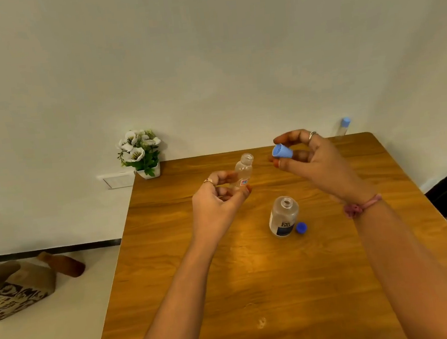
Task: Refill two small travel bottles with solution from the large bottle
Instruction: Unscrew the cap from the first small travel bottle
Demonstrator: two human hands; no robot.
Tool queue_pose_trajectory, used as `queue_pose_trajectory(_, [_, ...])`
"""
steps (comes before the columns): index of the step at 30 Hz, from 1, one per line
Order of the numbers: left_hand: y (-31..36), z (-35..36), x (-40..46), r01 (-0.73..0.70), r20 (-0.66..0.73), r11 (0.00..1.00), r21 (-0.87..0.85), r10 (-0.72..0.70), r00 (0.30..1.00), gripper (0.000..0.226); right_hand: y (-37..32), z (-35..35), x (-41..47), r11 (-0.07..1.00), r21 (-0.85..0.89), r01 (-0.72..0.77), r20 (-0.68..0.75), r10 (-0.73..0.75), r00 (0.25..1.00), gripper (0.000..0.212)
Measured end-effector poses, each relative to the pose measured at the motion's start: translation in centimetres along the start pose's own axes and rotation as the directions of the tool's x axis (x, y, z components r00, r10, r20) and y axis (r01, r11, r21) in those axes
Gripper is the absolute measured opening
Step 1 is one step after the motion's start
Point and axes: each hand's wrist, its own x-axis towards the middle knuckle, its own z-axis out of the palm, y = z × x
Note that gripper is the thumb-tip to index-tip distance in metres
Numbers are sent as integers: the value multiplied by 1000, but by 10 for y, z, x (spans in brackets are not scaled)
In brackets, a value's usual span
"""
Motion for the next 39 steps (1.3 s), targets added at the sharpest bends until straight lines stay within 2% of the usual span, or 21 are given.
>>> queue_pose_trajectory(3, [-16,6,-3,46,16,999,-17,-46,999,34,26,6,-11,997,73,-35,-62,39,997,36])
queue_pose_trajectory(5, [-29,12,-6,74,12,997,13,-74,997,36,44,9,-19,997,37,-61,-73,64,995,35])
queue_pose_trajectory(10, [-67,34,-16,158,52,978,133,-166,985,41,99,12,-41,980,2,-197,-111,196,974,36])
queue_pose_trajectory(13, [-91,50,-21,181,101,960,213,-206,973,36,132,14,-52,949,-24,-315,-145,309,940,36])
queue_pose_trajectory(16, [-112,64,-26,187,127,927,326,-239,963,40,154,18,-61,929,-60,-365,-130,356,926,33])
queue_pose_trajectory(21, [-136,88,-40,235,175,871,430,-336,925,45,185,23,-77,914,-198,-355,-70,348,935,31])
queue_pose_trajectory(25, [-152,101,-52,311,186,832,460,-432,882,47,205,26,-85,850,-359,-385,-55,393,918,38])
queue_pose_trajectory(31, [-165,111,-60,331,176,800,501,-468,866,46,224,34,-90,812,-399,-425,-48,445,894,37])
queue_pose_trajectory(39, [-170,117,-58,345,161,790,507,-480,862,49,233,39,-91,789,-457,-411,-45,441,896,38])
